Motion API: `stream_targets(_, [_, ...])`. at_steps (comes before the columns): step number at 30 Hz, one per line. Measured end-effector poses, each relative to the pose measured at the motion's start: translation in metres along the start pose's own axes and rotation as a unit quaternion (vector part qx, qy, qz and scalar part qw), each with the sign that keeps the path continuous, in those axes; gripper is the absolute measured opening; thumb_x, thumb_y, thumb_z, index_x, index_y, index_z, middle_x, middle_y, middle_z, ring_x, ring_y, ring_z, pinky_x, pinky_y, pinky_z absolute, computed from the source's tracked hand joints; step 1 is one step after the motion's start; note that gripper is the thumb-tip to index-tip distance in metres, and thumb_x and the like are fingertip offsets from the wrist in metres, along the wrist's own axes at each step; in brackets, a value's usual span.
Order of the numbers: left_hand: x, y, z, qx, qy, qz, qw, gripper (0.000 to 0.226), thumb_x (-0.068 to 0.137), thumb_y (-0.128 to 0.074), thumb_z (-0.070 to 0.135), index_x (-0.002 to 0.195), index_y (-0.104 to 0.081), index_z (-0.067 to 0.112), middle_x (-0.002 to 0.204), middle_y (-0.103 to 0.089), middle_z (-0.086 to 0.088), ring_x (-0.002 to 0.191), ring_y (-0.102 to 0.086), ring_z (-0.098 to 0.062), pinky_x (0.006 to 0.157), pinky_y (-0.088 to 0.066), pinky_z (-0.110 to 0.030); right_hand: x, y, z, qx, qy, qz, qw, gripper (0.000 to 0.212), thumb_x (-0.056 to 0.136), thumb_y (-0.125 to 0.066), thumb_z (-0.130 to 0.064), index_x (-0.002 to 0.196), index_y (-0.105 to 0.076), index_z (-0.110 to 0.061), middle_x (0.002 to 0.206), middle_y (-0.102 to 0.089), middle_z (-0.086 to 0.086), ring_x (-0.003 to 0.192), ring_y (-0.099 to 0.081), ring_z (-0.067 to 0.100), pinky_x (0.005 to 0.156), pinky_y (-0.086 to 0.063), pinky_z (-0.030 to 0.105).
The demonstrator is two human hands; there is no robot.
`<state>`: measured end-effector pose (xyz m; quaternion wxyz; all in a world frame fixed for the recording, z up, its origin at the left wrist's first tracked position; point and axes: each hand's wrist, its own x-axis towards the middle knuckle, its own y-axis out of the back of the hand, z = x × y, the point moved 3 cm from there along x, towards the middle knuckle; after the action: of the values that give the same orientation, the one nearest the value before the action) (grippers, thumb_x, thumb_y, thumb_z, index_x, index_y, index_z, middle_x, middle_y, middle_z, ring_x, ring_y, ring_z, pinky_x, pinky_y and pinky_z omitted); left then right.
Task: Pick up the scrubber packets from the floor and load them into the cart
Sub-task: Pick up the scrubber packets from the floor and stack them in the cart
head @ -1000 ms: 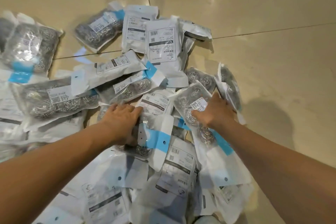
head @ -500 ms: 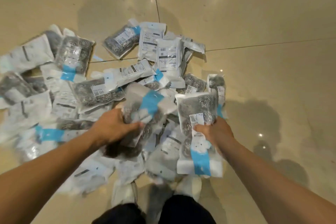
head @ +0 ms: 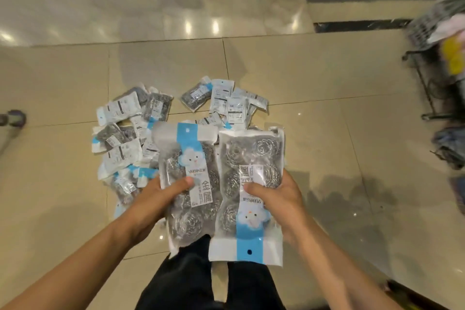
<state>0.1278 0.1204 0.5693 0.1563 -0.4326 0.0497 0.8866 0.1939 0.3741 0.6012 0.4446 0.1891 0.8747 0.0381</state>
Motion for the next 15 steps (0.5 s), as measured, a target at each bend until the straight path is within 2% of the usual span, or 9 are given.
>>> stream_targets(4, [-0.064,0.005,0.021,-0.055,-0.034,0.022,0.998,0.051,0.081,-0.079,0.026,0.129,-0.064,0.017,0.113,-0.080,-0.008,0.104,-0.077,-0.029,0.099,-0.056,-0.052,-0.059,0.009,-0.014,0.024,0.004,-0.002,1.000,0.051,0.075,-0.090,-0.011,0.114,-0.064,-0.033,0.097,-0.082,-0.004,0.086,-0.079,0.019,0.087,-0.063,0.049])
stream_targets(7, [-0.097,0.016,0.033,-0.081,-0.059,0.053,0.994,0.045,0.081,-0.080,0.029,0.121,-0.069,0.010,0.107,-0.080,-0.015,0.100,-0.077,-0.034,0.099,-0.055,-0.055,-0.082,0.015,-0.018,0.043,0.018,-0.005,0.999,0.052,0.075,-0.088,-0.012,0.116,-0.065,-0.034,0.100,-0.081,0.003,0.091,-0.079,0.031,0.089,-0.060,0.060])
stream_targets(9, [-0.113,0.023,0.042,-0.091,-0.074,0.058,0.991,0.044,0.084,-0.081,0.033,0.119,-0.071,0.007,0.108,-0.079,-0.019,0.101,-0.076,-0.038,0.102,-0.053,-0.058,-0.091,0.018,-0.024,0.054,0.038,-0.008,0.998,0.047,0.077,-0.086,-0.012,0.113,-0.067,-0.036,0.100,-0.081,0.002,0.092,-0.078,0.032,0.088,-0.060,0.061])
stream_targets(12, [-0.151,0.028,0.049,-0.097,-0.102,0.095,0.985,0.034,0.094,-0.068,0.028,0.119,-0.070,0.006,0.106,-0.079,-0.020,0.099,-0.076,-0.039,0.099,-0.055,-0.058,-0.112,0.019,-0.039,0.047,0.077,-0.046,0.995,0.051,0.078,-0.084,-0.006,0.119,-0.064,-0.028,0.098,-0.082,0.003,0.091,-0.079,0.030,0.088,-0.061,0.057])
stream_targets(15, [-0.182,0.029,0.051,-0.106,-0.114,0.149,0.976,0.034,0.095,-0.067,0.027,0.117,-0.070,0.002,0.101,-0.079,-0.020,0.092,-0.078,-0.039,0.089,-0.060,-0.053,-0.121,0.010,-0.053,0.027,0.108,-0.084,0.990,0.055,0.074,-0.088,-0.005,0.119,-0.064,-0.027,0.100,-0.081,0.004,0.094,-0.078,0.031,0.092,-0.060,0.057])
